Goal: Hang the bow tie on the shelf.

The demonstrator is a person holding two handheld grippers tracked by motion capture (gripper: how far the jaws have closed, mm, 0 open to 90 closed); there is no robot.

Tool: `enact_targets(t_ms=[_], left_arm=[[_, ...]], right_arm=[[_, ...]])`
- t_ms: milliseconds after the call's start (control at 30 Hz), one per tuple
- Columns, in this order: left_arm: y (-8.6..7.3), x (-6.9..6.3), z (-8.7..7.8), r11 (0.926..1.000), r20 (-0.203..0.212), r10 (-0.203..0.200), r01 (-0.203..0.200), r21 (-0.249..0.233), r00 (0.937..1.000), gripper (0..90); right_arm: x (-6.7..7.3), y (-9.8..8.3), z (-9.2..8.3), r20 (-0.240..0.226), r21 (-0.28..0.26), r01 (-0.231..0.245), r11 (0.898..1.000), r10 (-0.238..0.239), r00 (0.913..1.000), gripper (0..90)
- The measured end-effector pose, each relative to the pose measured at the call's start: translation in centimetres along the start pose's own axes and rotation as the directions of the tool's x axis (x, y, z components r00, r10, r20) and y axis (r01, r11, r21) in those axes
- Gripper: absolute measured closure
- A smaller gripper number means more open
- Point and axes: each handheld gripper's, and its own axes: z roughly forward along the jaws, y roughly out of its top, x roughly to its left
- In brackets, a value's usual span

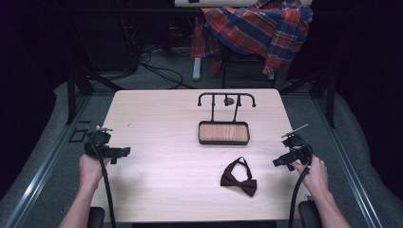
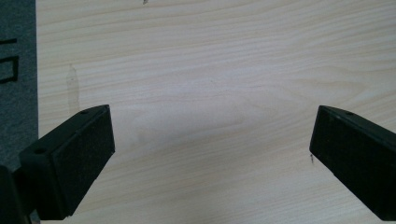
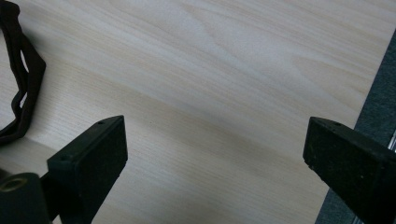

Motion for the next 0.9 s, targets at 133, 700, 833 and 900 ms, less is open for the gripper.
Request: enact_targets(t_ms=[133, 700, 833, 900], left_arm=[[0.0, 0.0, 0.1, 1.0, 0.01, -0.004, 0.003, 0.001, 0.9999, 0.0], [0.0, 0.2, 0.1, 1.0, 0.022, -0.002, 0.002, 0.007, 0.9997, 0.0], [-0.1, 0.2, 0.2, 1.0, 0.02, -0.006, 0.006, 0.001, 0.9998, 0.0], [-0.1, 0.2, 0.2, 1.0, 0.021, -0.004, 0.004, -0.001, 0.9998, 0.0]], right_arm=[[0.1, 0.0, 0.0, -0.019, -0.004, 0.005, 1.0, -0.005, 0.9998, 6.2], [3.8, 1.3, 0.2, -0.074, -0.049, 0.101, 0.994, -0.104, 0.9918, 6.4], [4.6, 1.8, 0.4, -0.075, -0.042, 0.132, 0.99, -0.135, 0.988, 6.5], [4.9, 2.4, 0.6, -0.079, -0.034, 0.147, 0.988, -0.15, 0.9856, 6.6]])
